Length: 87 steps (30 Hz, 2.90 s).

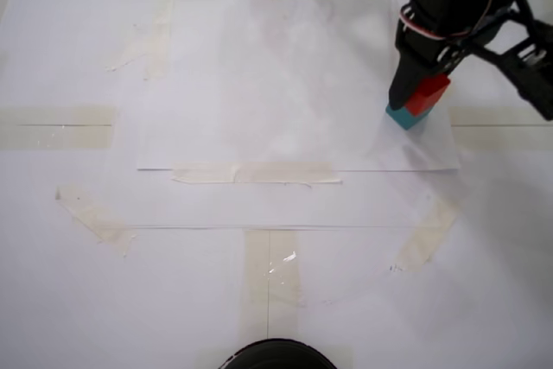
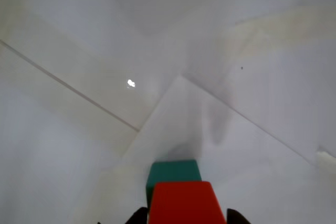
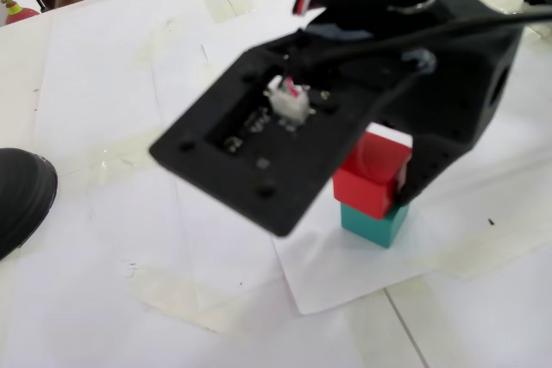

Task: Put the red cube on the top of the blue cube.

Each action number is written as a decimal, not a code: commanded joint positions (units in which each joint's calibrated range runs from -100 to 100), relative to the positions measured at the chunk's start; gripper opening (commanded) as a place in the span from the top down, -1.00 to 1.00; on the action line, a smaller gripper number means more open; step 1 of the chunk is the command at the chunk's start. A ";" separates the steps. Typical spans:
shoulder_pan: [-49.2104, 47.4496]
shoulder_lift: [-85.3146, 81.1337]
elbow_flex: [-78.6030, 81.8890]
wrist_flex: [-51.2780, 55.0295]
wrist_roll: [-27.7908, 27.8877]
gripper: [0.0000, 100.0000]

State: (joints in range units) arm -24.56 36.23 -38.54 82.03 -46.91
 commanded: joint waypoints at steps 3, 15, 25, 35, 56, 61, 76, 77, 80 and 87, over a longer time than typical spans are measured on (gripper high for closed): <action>-1.03 -1.63 -3.90 2.16 -2.64 0.43; -2.84 -3.09 -4.81 2.89 -5.27 0.37; -2.92 -3.78 -4.99 1.18 -4.93 0.37; -2.01 -5.93 -5.99 1.02 -3.81 0.37; -0.34 -15.80 -6.98 2.32 -2.88 0.36; -0.72 -21.20 -3.90 3.22 -3.13 0.37; 8.74 -55.80 41.95 -2.08 -1.51 0.63; 9.80 -58.11 44.76 -2.08 -1.12 0.66; 13.21 -65.24 53.30 -2.08 0.49 0.78; 18.66 -81.20 70.82 -2.41 4.30 0.86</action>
State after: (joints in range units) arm -8.92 -32.49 23.27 80.81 -44.57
